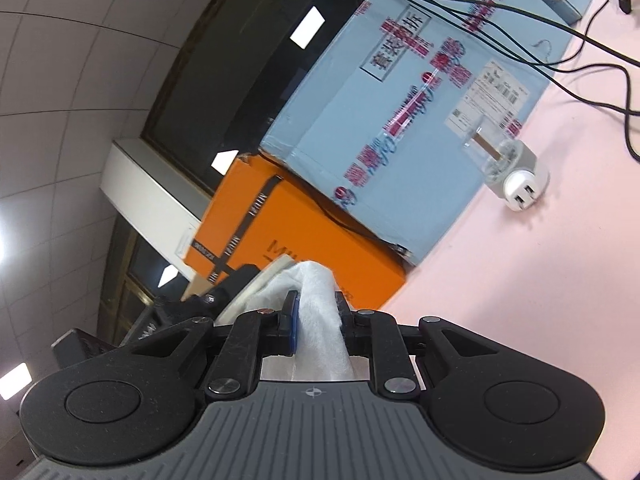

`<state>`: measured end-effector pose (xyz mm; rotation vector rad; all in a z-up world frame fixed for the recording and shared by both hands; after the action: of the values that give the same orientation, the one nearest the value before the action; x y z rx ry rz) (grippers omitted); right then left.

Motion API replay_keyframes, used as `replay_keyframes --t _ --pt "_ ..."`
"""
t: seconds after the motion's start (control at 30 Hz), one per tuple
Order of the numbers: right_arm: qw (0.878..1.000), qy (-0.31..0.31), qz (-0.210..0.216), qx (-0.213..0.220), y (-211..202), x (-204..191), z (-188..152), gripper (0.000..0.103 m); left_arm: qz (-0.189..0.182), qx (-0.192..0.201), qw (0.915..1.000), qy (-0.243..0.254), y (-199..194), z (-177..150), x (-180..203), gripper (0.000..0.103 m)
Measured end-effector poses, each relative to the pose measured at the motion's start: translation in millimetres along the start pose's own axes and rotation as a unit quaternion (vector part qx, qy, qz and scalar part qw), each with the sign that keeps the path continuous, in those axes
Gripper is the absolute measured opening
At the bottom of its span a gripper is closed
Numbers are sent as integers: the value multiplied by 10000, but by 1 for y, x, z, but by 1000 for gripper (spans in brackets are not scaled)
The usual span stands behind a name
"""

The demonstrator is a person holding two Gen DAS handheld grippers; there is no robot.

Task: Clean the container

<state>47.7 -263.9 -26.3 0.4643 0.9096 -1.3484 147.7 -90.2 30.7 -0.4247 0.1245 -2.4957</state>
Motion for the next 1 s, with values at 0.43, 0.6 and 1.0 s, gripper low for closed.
replay_keyframes --t 0.43,0.6,1.0 --pt "9994 21 -267 -204 6 17 -11 17 -22 -13 10000 36 1 -1 2 103" --pt "9990 -66 440 47 -10 -6 -4 17 -38 -16 10000 30 1 -1 2 103" --pt "9997 -176 127 -83 -5 0 -10 17 -3 -4 10000 12 1 -1 1 103"
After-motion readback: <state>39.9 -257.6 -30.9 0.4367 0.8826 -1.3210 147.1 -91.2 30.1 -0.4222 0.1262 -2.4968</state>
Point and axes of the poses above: each gripper's, at about its wrist camera, not at the fingertips, and y roughly the way its jaws point, x to its right, z to its top, the point moved 9 cm from there along y, roughly the way its jaws point, and after that the axes turned 15 degrees about -z, right-handed, at the moved point
